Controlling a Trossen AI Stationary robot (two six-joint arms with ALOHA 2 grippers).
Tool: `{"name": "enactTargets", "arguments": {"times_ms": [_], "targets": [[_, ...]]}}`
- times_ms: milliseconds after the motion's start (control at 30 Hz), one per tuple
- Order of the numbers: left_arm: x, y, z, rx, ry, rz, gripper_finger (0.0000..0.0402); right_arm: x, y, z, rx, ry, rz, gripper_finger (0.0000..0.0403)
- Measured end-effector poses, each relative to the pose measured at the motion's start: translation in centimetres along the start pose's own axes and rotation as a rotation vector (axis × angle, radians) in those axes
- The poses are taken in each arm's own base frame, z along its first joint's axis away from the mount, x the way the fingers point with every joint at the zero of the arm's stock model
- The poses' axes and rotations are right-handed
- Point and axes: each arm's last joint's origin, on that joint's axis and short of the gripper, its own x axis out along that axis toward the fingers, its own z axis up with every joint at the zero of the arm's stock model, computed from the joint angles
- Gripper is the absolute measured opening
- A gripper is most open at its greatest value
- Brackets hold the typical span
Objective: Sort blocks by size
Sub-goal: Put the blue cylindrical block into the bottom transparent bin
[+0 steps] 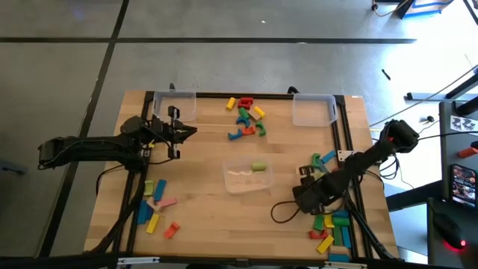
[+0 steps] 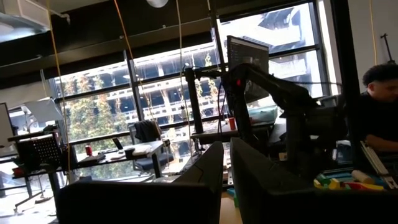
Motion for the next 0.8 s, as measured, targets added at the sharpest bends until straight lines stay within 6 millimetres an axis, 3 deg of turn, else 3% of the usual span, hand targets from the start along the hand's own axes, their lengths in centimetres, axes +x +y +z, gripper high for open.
{"name": "enactTargets", "arguments": {"times_ms": [400, 800], "targets": [[0.0, 0.0, 0.0, 0.000, 0.000, 0.000, 0.0024, -4.8, -4.2, 5.2, 0.113, -0.202, -0.021, 0.0133], [0.0, 0.0, 0.0, 0.000, 0.000, 0.000, 0.0024, -5.5, -7.2, 8.3, 0.151, -0.467, -0.035, 0.0130]]}}
